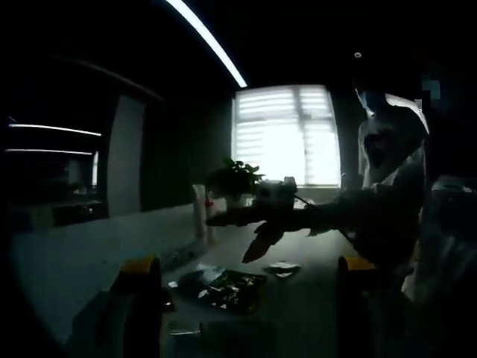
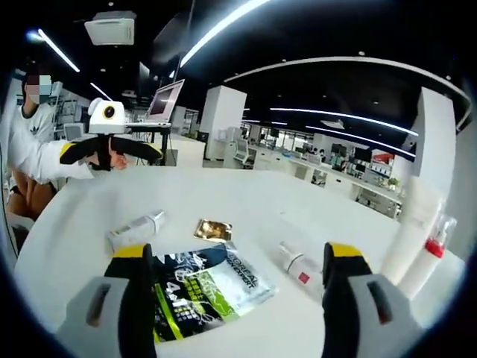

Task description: Arrange the skincare products in the storage area until every visible bottle or jar stands upright without overlapping.

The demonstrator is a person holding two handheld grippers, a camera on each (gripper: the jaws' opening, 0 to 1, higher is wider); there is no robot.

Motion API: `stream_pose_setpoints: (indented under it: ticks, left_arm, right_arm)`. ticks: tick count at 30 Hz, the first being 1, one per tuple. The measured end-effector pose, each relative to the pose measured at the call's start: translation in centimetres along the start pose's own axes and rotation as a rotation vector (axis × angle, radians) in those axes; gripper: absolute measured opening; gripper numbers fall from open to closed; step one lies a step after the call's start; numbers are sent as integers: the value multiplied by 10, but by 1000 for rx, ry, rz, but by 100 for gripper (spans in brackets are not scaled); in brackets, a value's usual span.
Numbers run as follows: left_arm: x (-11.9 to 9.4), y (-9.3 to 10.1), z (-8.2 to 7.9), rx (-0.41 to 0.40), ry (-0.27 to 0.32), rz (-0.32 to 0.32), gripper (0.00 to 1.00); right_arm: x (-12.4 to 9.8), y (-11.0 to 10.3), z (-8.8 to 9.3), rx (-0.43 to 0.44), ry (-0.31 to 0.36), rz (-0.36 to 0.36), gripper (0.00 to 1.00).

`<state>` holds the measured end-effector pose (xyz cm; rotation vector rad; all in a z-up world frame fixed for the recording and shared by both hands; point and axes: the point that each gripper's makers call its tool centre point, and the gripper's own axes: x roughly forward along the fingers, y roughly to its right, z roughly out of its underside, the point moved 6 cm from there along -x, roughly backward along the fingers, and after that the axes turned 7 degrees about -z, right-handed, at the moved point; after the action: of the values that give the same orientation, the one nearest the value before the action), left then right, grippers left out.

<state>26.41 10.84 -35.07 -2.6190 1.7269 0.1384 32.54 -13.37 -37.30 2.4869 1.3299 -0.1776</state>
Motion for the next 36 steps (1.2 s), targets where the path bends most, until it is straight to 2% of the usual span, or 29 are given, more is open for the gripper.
stream_pose_setpoints:
  ticks: [10, 17, 23, 28, 36]
  left_arm:
    - [-3, -1, 3, -8, -3, -2, 100]
    - [-5, 2, 6, -6, -8, 4, 100]
    - [-5, 4, 5, -12, -4, 10, 100]
    - [-6, 7, 4, -8, -2, 10, 100]
    - [-7, 6, 5, -9, -2, 8, 100]
  right_arm:
    - [13, 15, 4, 3, -46, -17, 81]
    - [16, 32, 7, -2, -67, -20, 81]
    - [14, 35, 9, -10, -84, -14, 80]
    - [16, 41, 10, -36, -135, -27, 72]
    - [21, 48, 8, -54, -168, -43, 71]
